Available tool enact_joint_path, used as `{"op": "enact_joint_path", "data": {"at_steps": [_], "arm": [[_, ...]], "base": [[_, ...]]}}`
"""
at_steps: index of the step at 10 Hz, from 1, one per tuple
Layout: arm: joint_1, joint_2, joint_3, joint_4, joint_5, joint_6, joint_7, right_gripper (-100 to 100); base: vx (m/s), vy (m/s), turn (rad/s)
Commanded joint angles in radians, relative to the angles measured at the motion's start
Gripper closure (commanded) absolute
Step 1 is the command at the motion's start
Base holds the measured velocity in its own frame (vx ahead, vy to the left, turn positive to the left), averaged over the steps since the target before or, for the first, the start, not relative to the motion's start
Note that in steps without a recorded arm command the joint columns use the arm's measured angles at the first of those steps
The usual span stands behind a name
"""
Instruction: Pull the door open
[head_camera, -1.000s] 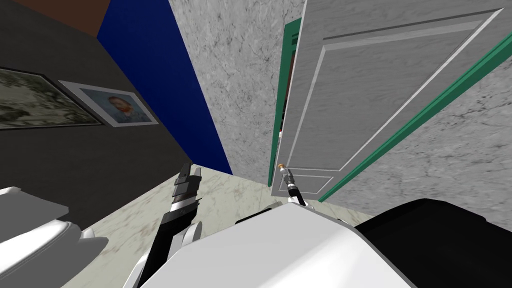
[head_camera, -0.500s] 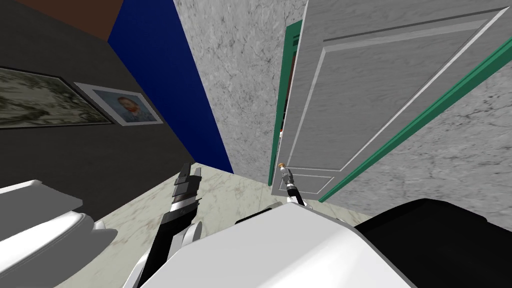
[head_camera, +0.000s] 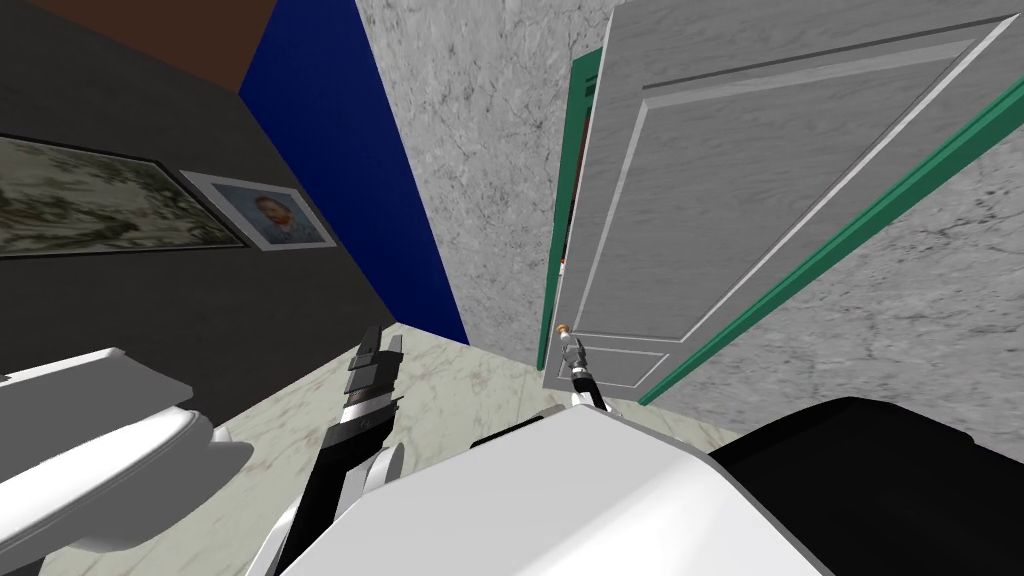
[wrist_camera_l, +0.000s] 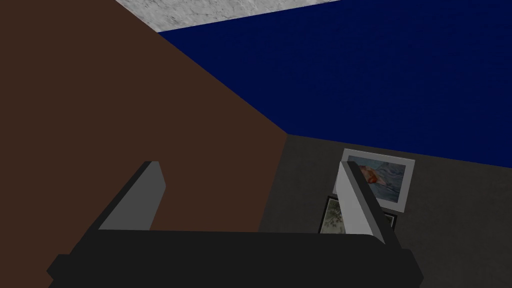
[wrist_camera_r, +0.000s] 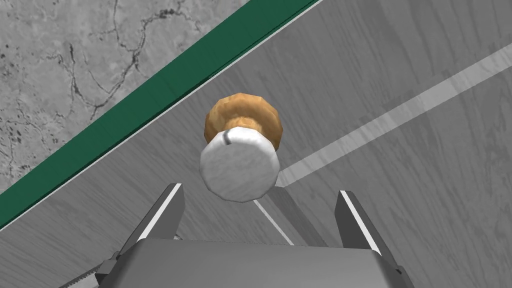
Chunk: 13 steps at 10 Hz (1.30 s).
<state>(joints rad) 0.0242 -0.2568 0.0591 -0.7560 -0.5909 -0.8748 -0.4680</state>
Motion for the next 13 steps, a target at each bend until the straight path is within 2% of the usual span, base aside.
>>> {"op": "enact_joint_path", "data": {"at_steps": [1,2,3,4,6,7,8,9,11,12,13], "arm": [[0.0,0.005,0.012,-0.008,-0.03,0.0,-0.05,-100],[0.0,0.005,0.012,-0.008,-0.03,0.0,-0.066,-100],[0.0,0.008,0.02,-0.013,-0.051,0.0,-0.101,-100],[0.0,0.008,0.02,-0.013,-0.051,0.0,-0.106,-100],[0.001,0.015,0.037,-0.025,-0.092,0.0,-0.173,-100],[0.001,0.015,0.037,-0.025,-0.092,0.0,-0.188,-100],[0.001,0.018,0.045,-0.03,-0.113,0.0,-0.224,-100],[0.001,0.018,0.045,-0.03,-0.113,0.0,-0.229,-100],[0.001,0.025,0.061,-0.042,-0.153,0.0,-0.296,-100],[0.001,0.025,0.061,-0.042,-0.153,0.0,-0.311,-100],[0.002,0.028,0.068,-0.047,-0.172,0.0,-0.347,-100]], "base": [[-0.073,-0.01,0.075],[-0.051,-0.011,0.023],[-0.044,-0.009,0.047],[-0.039,-0.007,0.024],[-0.056,-0.008,0.064],[-0.058,-0.004,0.024],[-0.059,-0.011,0.043],[-0.04,-0.009,0.026],[-0.052,-0.007,0.053],[-0.049,-0.009,0.028],[-0.049,-0.008,0.051]]}}
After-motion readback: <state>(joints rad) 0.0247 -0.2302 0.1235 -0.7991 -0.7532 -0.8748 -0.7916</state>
